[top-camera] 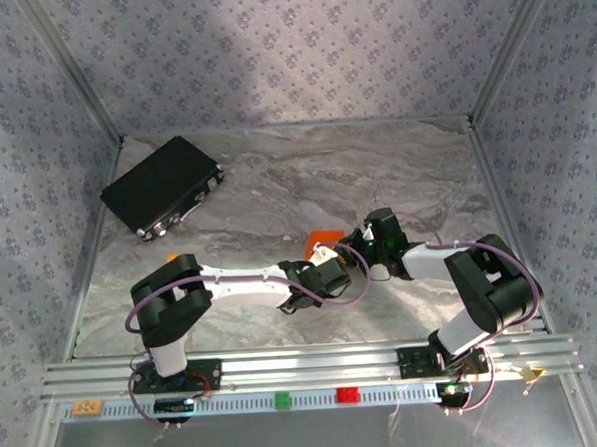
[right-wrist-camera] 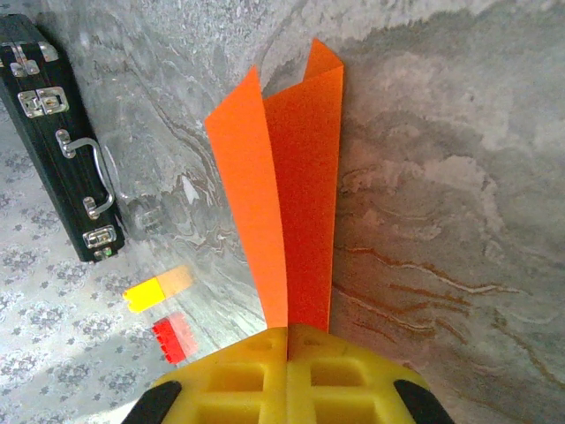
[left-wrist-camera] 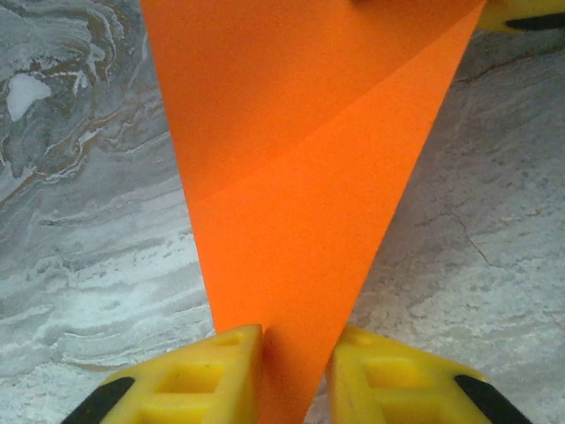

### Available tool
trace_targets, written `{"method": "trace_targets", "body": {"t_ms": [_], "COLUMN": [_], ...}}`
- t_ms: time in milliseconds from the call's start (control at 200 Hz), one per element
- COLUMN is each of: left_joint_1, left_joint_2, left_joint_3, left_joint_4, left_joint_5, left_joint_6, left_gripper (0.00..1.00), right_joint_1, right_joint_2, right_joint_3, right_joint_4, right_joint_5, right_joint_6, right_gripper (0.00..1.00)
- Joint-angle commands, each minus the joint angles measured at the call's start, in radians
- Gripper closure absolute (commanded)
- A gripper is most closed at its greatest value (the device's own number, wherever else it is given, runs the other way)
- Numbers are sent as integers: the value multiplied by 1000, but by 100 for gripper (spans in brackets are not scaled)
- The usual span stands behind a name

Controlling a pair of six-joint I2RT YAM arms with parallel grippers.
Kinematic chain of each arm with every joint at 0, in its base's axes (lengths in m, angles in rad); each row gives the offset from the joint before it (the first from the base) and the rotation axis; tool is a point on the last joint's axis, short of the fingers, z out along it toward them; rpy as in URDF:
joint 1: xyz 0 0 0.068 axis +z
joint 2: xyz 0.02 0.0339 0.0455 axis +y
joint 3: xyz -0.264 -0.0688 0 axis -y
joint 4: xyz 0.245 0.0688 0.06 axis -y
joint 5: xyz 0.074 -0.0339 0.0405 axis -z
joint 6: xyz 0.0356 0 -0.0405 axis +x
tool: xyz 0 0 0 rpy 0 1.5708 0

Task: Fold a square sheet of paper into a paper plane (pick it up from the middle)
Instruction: Fold the wing for the fifth time at the center of the table.

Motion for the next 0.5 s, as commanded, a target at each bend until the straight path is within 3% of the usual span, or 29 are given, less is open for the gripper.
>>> {"method": "trace_targets", "body": {"t_ms": [0, 330, 495], "left_joint_1": [-12, -13, -14], "left_joint_2": [18, 13, 14], "left_joint_3": [18, 10, 0], "left_joint_4": [-26, -18, -6], "left_joint_5": [-31, -35, -28], "left_joint_6": [-4, -17, -36], "left_gripper": [79, 86, 89], "right_joint_1": [7, 6, 6], "right_joint_2": [-19, -26, -53], "right_joint_3": [23, 19, 21], "right_joint_4": [-20, -37, -77], "right_joint_5": [7, 12, 27], "right_joint_6": [7, 2, -19], "right_gripper": [100, 98, 87]}}
